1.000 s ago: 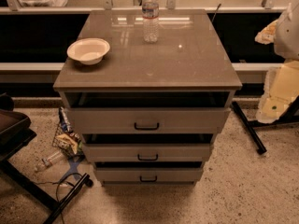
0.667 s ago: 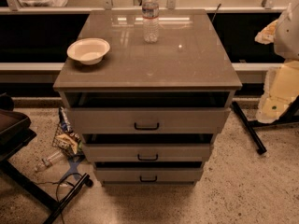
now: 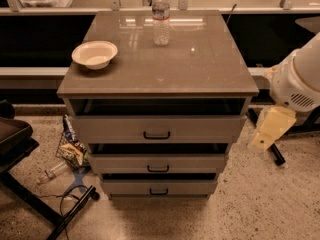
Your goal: Open bottom drawer
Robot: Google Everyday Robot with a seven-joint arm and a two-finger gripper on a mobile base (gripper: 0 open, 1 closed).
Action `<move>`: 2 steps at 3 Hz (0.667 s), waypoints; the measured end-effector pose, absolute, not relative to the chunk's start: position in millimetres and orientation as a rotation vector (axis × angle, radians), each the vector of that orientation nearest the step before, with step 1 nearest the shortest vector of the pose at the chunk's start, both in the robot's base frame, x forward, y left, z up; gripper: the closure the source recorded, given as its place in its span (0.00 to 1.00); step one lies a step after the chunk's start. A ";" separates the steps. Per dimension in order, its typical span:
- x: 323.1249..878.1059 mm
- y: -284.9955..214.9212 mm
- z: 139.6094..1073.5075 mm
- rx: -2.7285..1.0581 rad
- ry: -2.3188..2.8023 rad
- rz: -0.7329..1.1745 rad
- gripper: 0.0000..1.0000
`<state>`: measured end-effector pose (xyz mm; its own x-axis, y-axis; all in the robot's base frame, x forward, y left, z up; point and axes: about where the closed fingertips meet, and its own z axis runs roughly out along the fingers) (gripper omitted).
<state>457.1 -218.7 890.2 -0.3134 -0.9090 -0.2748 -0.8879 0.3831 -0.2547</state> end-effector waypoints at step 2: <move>454.6 -241.9 746.4 -1.503 2.137 0.029 0.00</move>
Offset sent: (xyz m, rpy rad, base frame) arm 0.0365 -0.0398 -0.1877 0.2267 -0.3258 0.0733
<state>454.6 -241.9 746.4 -0.2469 -0.8712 -0.4243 -0.8825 0.3830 -0.2730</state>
